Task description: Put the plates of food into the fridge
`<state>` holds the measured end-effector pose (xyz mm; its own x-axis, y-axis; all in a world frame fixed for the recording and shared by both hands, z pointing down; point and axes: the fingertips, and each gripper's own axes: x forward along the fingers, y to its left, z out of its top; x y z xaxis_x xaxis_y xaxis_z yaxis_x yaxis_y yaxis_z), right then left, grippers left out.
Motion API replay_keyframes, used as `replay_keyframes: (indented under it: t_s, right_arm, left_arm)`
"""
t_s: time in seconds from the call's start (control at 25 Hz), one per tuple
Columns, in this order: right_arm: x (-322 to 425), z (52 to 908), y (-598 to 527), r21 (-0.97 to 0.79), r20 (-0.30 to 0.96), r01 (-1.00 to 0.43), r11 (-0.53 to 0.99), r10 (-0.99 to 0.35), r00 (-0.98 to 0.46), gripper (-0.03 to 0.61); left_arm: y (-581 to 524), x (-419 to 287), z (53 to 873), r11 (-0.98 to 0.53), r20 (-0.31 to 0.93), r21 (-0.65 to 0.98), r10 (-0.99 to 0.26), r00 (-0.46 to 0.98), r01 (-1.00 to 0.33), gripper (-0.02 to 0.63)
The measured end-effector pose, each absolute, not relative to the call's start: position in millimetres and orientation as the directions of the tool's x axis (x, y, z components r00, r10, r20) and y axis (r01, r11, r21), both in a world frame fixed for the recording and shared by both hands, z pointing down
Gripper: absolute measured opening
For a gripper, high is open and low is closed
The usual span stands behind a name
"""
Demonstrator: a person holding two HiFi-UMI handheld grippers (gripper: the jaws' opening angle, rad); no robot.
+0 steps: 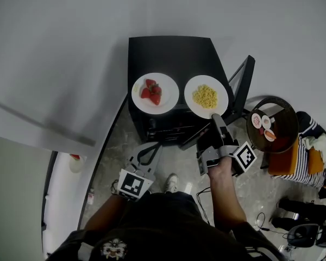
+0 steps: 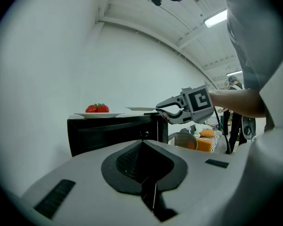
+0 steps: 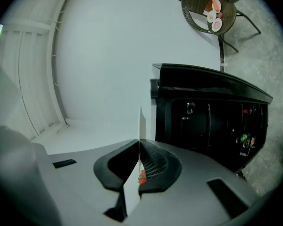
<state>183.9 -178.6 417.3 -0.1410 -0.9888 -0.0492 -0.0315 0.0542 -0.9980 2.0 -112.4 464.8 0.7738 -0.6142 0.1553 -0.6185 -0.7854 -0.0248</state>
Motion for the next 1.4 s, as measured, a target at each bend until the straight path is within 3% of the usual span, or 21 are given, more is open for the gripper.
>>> replay_keyframes:
  t_s: [0.4,0.72,1.4]
  right_arm:
    - [195,419,-100,-0.995,-0.058,-0.067,0.071,-0.981,-0.186,0.031]
    - [197,447,-61,-0.997,-0.012,-0.07,0.027,-0.977,-0.212,0.031]
    - [179,523,-97,-0.998,0.041,-0.059,-0.028,-0.97,-0.241,0.031]
  left_arm:
    - [-106,7,463,-0.752,0.103,0.069,-0.648,0.755,-0.655,0.009]
    - [-114,3,492,-0.692,0.181,0.111,-0.691,0.7,-0.713,0.009]
    - [-122,-8,483,-0.596,0.17,0.103,-0.778,0.605,-0.796,0.009]
